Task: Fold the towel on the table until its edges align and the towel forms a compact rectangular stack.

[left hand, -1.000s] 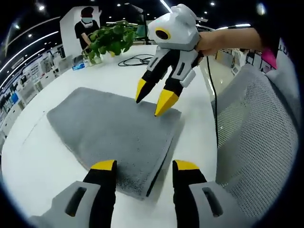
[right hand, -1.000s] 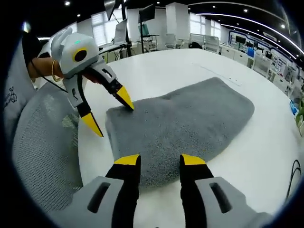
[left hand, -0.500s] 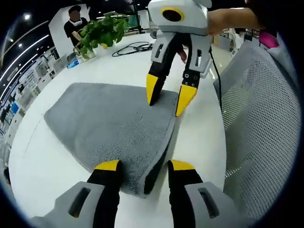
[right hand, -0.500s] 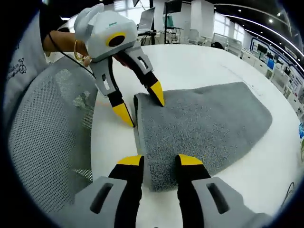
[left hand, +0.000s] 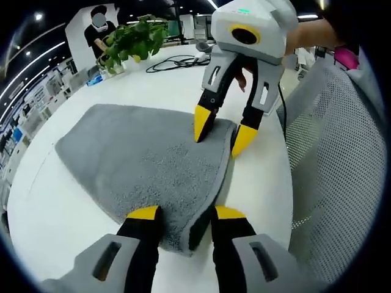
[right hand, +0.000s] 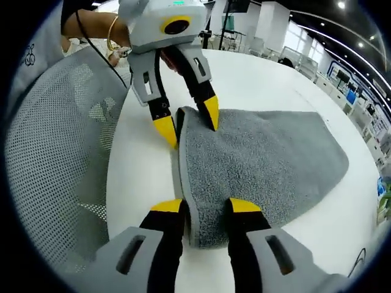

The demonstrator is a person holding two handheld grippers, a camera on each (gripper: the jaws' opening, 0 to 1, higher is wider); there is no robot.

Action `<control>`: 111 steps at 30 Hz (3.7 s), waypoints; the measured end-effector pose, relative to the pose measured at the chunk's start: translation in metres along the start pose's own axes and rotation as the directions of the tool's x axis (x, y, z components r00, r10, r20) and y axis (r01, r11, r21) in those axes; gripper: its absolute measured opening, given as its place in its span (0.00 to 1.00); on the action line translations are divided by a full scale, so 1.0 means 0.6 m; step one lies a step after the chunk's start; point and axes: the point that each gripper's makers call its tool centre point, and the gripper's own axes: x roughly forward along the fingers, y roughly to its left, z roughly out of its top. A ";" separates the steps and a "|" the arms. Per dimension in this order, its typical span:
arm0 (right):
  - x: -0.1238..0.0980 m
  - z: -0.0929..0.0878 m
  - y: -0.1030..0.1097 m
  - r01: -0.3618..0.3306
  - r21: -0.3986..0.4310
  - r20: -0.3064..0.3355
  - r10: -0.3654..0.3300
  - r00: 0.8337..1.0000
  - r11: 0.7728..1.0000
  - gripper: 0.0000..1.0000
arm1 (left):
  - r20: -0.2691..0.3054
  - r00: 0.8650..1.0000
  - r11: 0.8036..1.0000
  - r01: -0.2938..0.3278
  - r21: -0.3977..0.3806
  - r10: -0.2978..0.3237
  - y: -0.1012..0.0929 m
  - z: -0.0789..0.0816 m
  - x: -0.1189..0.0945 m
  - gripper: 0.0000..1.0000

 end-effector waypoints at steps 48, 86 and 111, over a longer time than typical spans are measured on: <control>-0.032 0.008 0.158 -0.112 0.000 -0.043 0.112 0.993 0.994 0.06 | -0.094 0.981 0.985 0.172 0.002 -0.171 -0.153 -0.045 -0.059 0.11; -0.173 0.158 0.076 -0.018 -0.047 0.140 0.025 0.990 0.999 0.05 | 0.089 0.995 0.997 -0.054 0.062 0.048 -0.064 0.083 -0.204 0.10; -0.216 0.203 -0.014 -0.069 0.105 0.150 0.053 0.987 0.992 0.06 | 0.174 0.984 0.994 -0.062 0.094 0.045 0.031 0.160 -0.218 0.10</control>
